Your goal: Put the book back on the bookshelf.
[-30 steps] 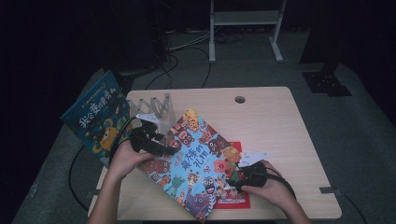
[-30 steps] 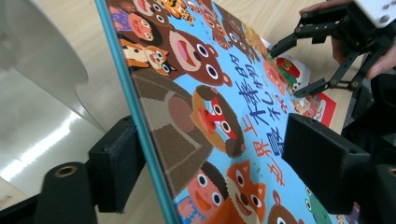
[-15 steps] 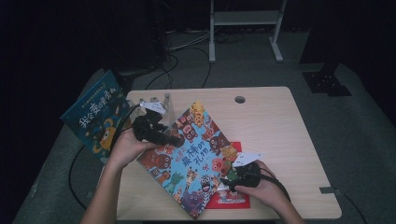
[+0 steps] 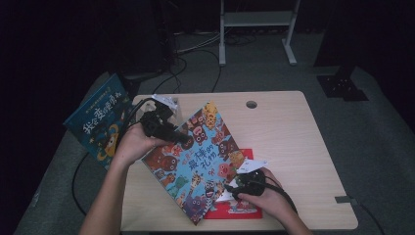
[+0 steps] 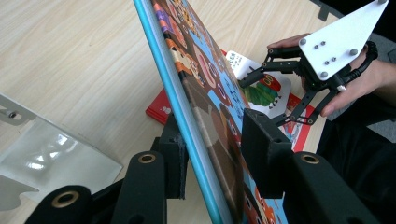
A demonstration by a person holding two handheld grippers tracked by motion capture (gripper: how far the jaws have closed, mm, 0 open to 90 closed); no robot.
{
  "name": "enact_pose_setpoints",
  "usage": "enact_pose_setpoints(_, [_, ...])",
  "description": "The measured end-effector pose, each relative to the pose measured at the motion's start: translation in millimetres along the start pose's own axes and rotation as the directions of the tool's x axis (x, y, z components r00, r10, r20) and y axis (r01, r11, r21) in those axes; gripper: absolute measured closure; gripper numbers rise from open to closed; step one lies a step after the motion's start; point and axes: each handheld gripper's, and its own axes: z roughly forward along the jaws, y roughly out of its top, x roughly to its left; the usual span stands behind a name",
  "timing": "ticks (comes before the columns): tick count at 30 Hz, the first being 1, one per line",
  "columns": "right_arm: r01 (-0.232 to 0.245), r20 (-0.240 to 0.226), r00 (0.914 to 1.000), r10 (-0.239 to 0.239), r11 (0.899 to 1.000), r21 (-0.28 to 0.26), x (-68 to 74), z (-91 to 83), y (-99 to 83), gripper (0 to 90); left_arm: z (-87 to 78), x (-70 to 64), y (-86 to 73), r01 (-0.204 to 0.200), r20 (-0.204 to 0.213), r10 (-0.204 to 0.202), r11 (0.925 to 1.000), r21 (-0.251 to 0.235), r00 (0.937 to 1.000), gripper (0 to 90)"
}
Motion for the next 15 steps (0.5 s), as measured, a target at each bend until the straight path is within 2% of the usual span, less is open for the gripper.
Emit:
enact_pose_setpoints(10, [-0.003, 0.006, 1.0000, 0.004, 1.000, -0.002, 0.7, 0.7, 0.6, 22.7, 1.0, -3.2, 8.8, 0.034, 0.023, -0.035, 0.9992, 0.021, 0.9991, 66.1])
enact_pose_setpoints(15, [-0.011, 0.013, 0.9998, 0.011, 1.000, -0.010, 1.3, 1.3, 0.7, 24.0, -1.2, -6.3, 15.6, 0.037, 0.025, -0.038, 0.9990, 0.027, 0.9990, 68.8])
